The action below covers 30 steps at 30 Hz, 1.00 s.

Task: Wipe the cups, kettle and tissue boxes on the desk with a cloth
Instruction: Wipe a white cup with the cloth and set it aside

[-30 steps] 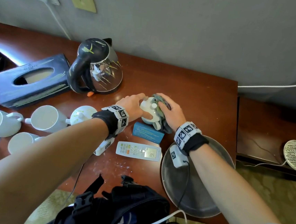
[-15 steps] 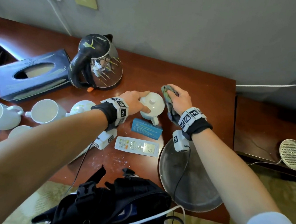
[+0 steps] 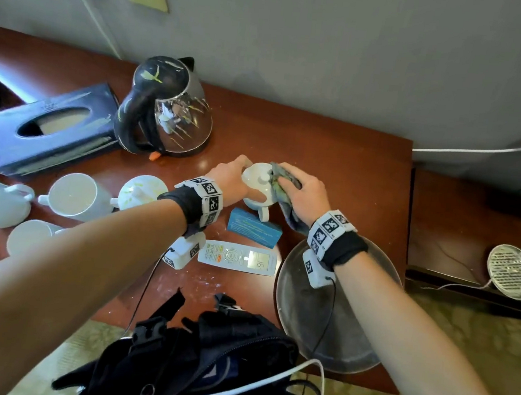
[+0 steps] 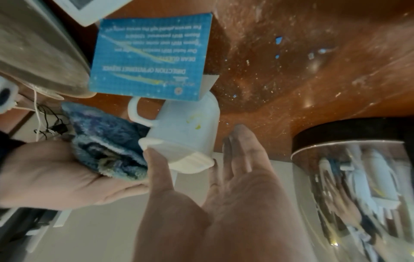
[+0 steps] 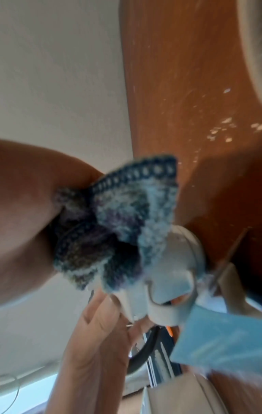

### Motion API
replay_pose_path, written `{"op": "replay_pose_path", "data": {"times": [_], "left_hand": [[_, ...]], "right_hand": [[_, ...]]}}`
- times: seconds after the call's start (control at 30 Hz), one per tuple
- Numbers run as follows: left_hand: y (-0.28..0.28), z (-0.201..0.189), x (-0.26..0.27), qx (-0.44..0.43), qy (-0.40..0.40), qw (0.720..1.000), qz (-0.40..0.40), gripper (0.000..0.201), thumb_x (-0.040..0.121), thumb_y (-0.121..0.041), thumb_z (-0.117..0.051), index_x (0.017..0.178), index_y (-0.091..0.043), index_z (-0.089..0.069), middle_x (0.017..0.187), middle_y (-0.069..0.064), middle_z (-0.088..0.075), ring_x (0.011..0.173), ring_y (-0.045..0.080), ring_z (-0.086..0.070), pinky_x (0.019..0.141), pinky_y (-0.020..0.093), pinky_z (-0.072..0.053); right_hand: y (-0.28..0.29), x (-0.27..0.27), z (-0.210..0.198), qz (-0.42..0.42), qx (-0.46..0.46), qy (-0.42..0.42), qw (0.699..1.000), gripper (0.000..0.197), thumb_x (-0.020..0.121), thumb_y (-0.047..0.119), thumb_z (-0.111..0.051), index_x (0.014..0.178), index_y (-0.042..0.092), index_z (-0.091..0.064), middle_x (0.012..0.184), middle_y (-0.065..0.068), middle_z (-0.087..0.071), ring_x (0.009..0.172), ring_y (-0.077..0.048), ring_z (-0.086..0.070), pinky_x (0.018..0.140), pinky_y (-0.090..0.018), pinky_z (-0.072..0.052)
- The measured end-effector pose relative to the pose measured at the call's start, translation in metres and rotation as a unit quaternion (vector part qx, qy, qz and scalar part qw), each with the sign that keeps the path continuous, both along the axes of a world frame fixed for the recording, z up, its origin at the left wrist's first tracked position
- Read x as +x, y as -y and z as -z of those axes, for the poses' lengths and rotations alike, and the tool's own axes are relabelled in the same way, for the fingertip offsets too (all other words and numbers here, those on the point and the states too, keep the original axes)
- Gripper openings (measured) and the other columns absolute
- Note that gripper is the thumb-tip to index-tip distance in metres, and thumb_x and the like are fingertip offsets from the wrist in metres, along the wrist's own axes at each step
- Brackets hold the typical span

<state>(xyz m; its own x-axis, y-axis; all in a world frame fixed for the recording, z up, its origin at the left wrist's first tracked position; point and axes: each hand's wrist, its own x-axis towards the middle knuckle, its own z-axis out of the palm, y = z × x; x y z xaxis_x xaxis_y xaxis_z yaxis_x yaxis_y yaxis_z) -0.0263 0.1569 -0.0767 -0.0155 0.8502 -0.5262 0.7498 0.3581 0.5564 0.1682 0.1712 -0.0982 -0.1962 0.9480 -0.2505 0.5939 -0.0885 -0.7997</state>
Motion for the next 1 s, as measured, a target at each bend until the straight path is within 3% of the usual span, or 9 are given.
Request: {"op": "replay_pose_path", "data": {"times": [0.17, 0.37, 0.57, 0.63, 0.77, 0.83, 1.0], "left_hand": [[0.0, 0.0, -0.002, -0.001, 0.009, 1.0, 0.005, 0.071, 0.067, -0.044, -0.087, 0.124, -0.031, -0.046, 0.114, 0.0, -0.065, 0.097, 0.022, -0.062, 0.082, 0.037, -0.051], [0.004, -0.003, -0.001, -0.006, -0.011, 1.0, 0.014, 0.075, 0.072, -0.049, -0.082, 0.133, -0.032, -0.041, 0.11, 0.0, -0.062, 0.092, 0.024, -0.06, 0.076, 0.035, -0.048], [0.003, -0.011, 0.003, -0.012, -0.05, 0.997, 0.063, 0.08, 0.076, -0.051, -0.077, 0.142, -0.038, -0.035, 0.119, 0.001, -0.063, 0.1, 0.025, -0.06, 0.081, 0.036, -0.05], [0.003, -0.013, 0.004, -0.009, -0.046, 0.997, 0.065, 0.08, 0.078, -0.049, -0.077, 0.145, -0.036, -0.034, 0.126, 0.004, -0.061, 0.105, 0.026, -0.059, 0.086, 0.038, -0.05], [0.002, -0.016, 0.004, -0.015, -0.034, 0.996, 0.079, 0.068, 0.083, -0.045, -0.074, 0.141, -0.032, -0.041, 0.124, 0.004, -0.062, 0.097, 0.024, -0.057, 0.076, 0.034, -0.044], [0.0, -0.019, 0.004, -0.017, -0.049, 0.994, 0.094, 0.069, 0.084, -0.047, -0.072, 0.142, -0.031, -0.04, 0.125, 0.005, -0.061, 0.101, 0.026, -0.058, 0.075, 0.035, -0.043], [0.001, -0.024, 0.014, 0.031, -0.129, 0.983, 0.124, 0.093, 0.075, -0.056, -0.076, 0.147, -0.024, -0.029, 0.148, 0.0, -0.044, 0.12, 0.027, -0.055, 0.093, 0.041, -0.046]], "right_hand": [[-0.007, -0.014, 0.003, 0.008, 0.006, -0.011, 1.0, 0.031, 0.096, 0.032, -0.057, 0.126, 0.036, -0.065, 0.12, 0.008, -0.069, 0.11, -0.016, -0.063, 0.101, -0.035, -0.049], [-0.022, -0.025, -0.001, 0.023, -0.019, -0.021, 0.999, 0.031, 0.097, 0.03, -0.056, 0.127, 0.032, -0.065, 0.126, 0.007, -0.066, 0.116, -0.018, -0.06, 0.105, -0.036, -0.046], [0.006, 0.01, 0.006, 0.015, -0.013, 0.0, 1.0, 0.037, 0.088, 0.046, -0.06, 0.125, 0.05, -0.058, 0.114, 0.011, -0.071, 0.107, -0.019, -0.066, 0.097, -0.042, -0.053], [0.008, 0.015, 0.002, 0.01, -0.011, -0.001, 1.0, 0.035, 0.089, 0.04, -0.064, 0.125, 0.045, -0.062, 0.117, 0.01, -0.071, 0.108, -0.017, -0.066, 0.099, -0.038, -0.052], [0.0, -0.001, -0.001, 0.041, -0.005, -0.026, 0.999, 0.033, 0.094, 0.032, -0.062, 0.127, 0.035, -0.065, 0.123, 0.01, -0.068, 0.114, -0.013, -0.063, 0.105, -0.034, -0.047], [-0.004, -0.009, 0.002, 0.068, -0.017, -0.038, 0.997, 0.035, 0.096, 0.033, -0.059, 0.13, 0.031, -0.063, 0.129, 0.008, -0.065, 0.12, -0.015, -0.059, 0.109, -0.035, -0.044], [-0.009, -0.004, 0.005, 0.089, -0.014, -0.022, 0.996, 0.037, 0.097, 0.036, -0.056, 0.133, 0.029, -0.06, 0.134, 0.006, -0.062, 0.125, -0.018, -0.055, 0.111, -0.034, -0.041]]}}
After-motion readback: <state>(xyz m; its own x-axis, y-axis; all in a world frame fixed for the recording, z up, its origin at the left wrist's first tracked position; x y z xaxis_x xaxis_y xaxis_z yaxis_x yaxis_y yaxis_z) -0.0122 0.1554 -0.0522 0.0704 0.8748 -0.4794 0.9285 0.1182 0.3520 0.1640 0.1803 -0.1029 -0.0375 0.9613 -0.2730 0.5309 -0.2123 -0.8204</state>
